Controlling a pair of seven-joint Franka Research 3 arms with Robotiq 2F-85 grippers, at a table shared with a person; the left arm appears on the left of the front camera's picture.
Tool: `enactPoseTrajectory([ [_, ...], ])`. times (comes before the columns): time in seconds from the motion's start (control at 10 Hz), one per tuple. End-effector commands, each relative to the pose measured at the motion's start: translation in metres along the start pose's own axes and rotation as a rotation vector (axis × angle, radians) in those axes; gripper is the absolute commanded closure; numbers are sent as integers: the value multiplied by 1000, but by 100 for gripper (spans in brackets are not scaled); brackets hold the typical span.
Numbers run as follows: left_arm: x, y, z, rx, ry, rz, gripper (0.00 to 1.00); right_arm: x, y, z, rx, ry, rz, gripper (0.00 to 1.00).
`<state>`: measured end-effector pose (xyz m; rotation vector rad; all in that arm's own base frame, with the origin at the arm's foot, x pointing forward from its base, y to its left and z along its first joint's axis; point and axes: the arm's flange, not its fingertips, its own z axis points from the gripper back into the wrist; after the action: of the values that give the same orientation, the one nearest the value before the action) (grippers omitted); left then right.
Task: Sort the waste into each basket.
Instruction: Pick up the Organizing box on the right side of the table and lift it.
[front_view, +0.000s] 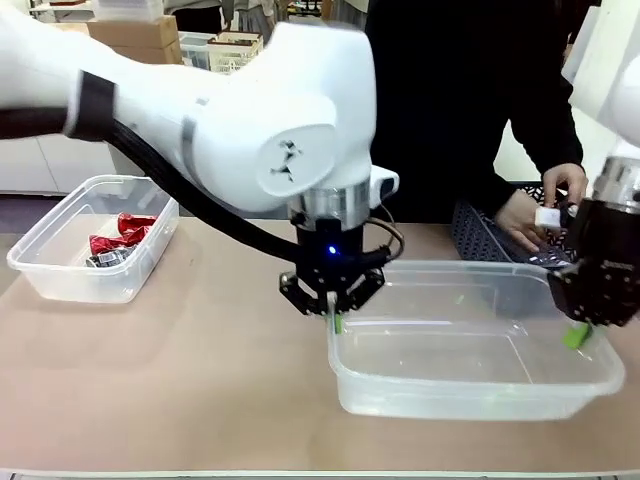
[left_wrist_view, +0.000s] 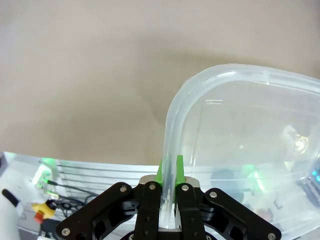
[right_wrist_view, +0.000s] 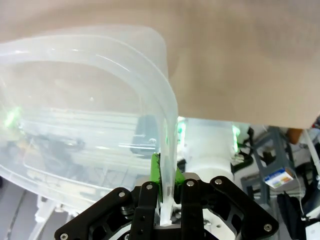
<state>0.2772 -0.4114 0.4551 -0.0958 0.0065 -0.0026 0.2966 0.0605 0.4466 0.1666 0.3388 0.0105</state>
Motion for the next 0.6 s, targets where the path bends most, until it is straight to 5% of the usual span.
enactPoseTrajectory([
  [0.0,0,22,41,-24,-93,19,96,30,66,10,97,-35,8,95],
  [0.2,10,80,77,-21,-169,101,96,49,117,16,100,-37,103,95],
  [0.5,47,144,82,-52,-103,83,96,63,169,29,151,-48,132,95],
])
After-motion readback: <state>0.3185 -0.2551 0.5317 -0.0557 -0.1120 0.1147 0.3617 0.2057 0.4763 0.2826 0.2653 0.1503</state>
